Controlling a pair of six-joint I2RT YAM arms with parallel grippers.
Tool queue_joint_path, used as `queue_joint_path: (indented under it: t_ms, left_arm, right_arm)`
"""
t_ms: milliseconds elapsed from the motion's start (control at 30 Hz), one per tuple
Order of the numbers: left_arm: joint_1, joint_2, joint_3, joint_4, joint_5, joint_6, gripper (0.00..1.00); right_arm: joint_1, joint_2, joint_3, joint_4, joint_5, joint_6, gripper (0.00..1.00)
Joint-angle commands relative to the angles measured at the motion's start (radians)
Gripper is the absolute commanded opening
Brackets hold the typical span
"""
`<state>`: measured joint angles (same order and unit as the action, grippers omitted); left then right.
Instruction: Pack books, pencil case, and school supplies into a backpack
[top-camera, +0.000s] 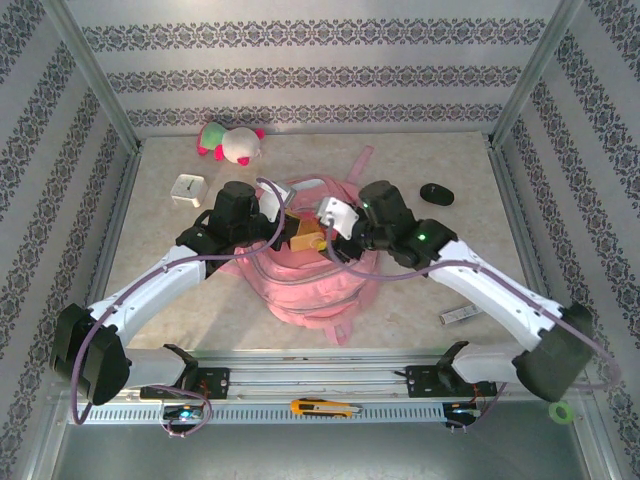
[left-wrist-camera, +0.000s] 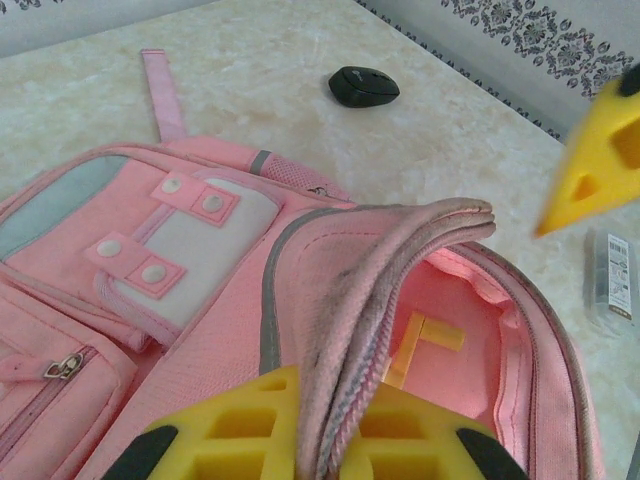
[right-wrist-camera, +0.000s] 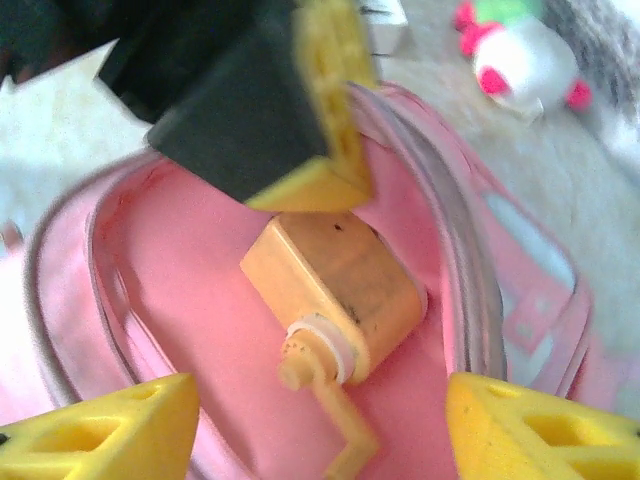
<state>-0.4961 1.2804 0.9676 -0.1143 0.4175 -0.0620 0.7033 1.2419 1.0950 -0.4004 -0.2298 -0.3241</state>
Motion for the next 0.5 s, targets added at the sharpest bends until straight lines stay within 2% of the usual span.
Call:
queue_joint_path:
  t_ms: [0, 133, 200, 300, 467]
  left_arm:
    - [-0.001, -0.017, 0.037, 0.176, 0.031, -0.036, 0.02]
    - [-0.002, -0.015, 0.034, 0.185, 0.042, -0.052, 0.02]
    - [-0.001, -0.015, 0.034, 0.186, 0.047, -0.055, 0.02]
    - [-0.002, -0.016, 0.032, 0.201, 0.069, -0.055, 0.02]
    - [-0.001, -0.009, 0.022, 0.213, 0.094, -0.064, 0.02]
  right_arm:
    - [0.015, -0.076, -0.093, 0.067, 0.134, 0.573, 0.60]
    - [0.031, -0.104, -0.167, 0.137, 0.217, 0.937, 0.59]
    - [0.046, -0.094, -0.205, 0.197, 0.246, 1.021, 0.59]
    - [0.051, -0.052, -0.230, 0.267, 0.253, 1.061, 0.58]
    - [0.053, 0.059, -0.183, 0.340, 0.247, 1.045, 0.56]
